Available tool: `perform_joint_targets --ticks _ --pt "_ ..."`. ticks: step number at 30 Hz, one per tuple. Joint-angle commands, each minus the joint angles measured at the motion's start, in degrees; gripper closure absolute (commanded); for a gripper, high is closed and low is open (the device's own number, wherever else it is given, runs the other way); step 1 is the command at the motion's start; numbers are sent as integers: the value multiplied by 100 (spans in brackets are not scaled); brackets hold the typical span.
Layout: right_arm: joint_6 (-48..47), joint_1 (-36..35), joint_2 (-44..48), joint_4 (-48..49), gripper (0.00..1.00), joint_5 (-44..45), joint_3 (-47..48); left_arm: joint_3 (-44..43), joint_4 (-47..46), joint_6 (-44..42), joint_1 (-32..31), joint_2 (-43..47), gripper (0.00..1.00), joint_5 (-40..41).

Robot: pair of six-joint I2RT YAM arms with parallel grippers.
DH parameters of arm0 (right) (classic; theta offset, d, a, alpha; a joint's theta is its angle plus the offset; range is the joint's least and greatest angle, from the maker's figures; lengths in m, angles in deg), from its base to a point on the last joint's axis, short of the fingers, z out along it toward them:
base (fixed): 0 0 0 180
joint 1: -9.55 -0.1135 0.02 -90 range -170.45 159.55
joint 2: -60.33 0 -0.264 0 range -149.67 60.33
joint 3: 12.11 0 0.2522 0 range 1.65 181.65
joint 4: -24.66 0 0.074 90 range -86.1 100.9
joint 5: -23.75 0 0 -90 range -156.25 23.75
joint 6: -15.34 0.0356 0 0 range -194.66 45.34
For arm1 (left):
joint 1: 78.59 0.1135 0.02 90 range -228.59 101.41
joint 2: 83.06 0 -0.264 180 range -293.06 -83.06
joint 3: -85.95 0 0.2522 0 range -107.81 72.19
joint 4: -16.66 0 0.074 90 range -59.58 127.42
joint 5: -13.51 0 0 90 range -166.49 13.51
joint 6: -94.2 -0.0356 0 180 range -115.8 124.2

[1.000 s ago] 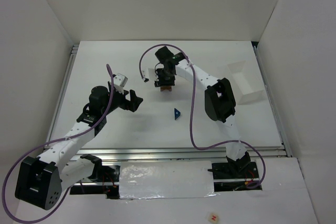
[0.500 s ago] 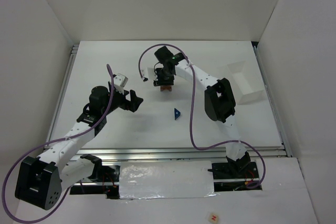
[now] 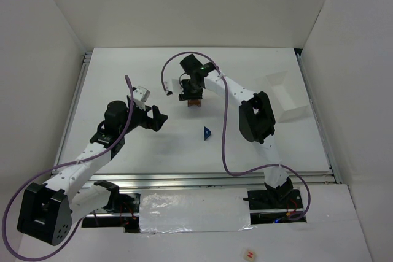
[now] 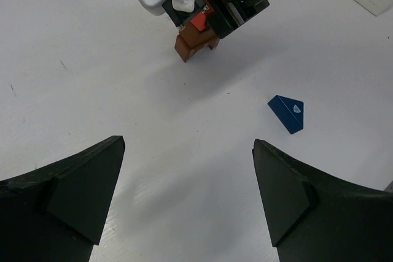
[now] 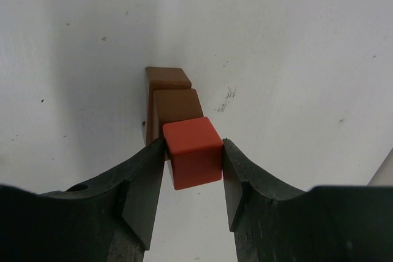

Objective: Build the wood block tower

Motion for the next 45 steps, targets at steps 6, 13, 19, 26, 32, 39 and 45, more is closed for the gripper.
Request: perform_joint_targets --ticks 6,13,19,26,32,39,45 --pt "49 -93 255 72 51 89 -128 -24 -178 -72 -56 76 1 -60" --pt "110 -128 290 98 50 116 -137 -33 -177 -64 -56 84 1 -34" --pt "137 -137 343 107 51 151 -198 -33 -186 -72 -65 102 1 -17" --pt "128 -163 387 98 52 195 -268 -33 -186 -64 -91 76 1 -43" --pt "172 -145 422 185 52 230 -339 -51 -186 -90 -100 49 1 -113" --pt "190 -154 396 212 48 221 -277 -42 -186 -90 -109 41 1 -87" --pt "251 -154 405 282 45 221 -286 -51 -186 -72 -100 23 1 -78"
